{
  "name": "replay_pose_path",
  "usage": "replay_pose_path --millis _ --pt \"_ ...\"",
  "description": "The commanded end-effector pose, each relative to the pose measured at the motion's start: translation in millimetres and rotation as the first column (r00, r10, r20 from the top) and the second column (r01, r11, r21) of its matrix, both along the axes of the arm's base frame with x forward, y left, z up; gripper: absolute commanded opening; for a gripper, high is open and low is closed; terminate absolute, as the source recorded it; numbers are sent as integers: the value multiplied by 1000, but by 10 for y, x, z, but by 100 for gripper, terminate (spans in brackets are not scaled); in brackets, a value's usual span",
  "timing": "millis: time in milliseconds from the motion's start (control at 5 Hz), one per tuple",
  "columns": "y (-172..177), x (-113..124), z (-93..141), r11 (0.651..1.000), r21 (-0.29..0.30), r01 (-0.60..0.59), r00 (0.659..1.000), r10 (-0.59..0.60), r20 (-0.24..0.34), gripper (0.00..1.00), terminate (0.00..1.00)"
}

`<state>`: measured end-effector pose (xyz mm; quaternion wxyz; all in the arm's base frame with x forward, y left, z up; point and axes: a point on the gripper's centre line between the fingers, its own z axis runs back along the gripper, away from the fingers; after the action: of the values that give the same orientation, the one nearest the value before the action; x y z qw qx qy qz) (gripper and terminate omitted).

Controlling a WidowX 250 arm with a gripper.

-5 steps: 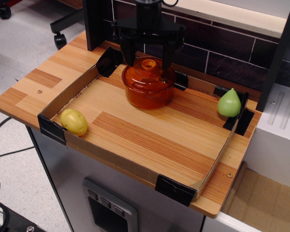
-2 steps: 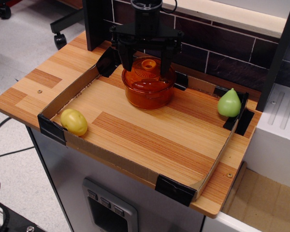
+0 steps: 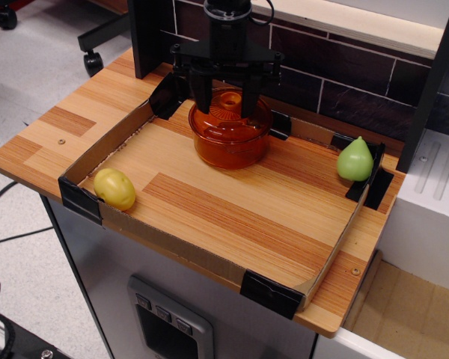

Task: Take lid off pot

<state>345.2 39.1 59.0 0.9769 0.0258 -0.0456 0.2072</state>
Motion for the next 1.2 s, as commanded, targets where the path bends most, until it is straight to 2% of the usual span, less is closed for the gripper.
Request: replay_pose_path --millis 0,200,400,600,800,1000 --pt "53 54 228 1000 -2 -28 997 28 68 0 0" --pt "39 61 413 999 7 -49 992 48 118 0 0" --pt "-48 0 680 999 17 -49 979 45 199 0 0" --pt "-163 -188 825 1000 15 -8 971 4 241 0 0" --pt "-310 -511 774 997 -24 67 989 -64 136 0 0" --pt "-401 -792 648 992 -28 126 990 -124 72 0 0"
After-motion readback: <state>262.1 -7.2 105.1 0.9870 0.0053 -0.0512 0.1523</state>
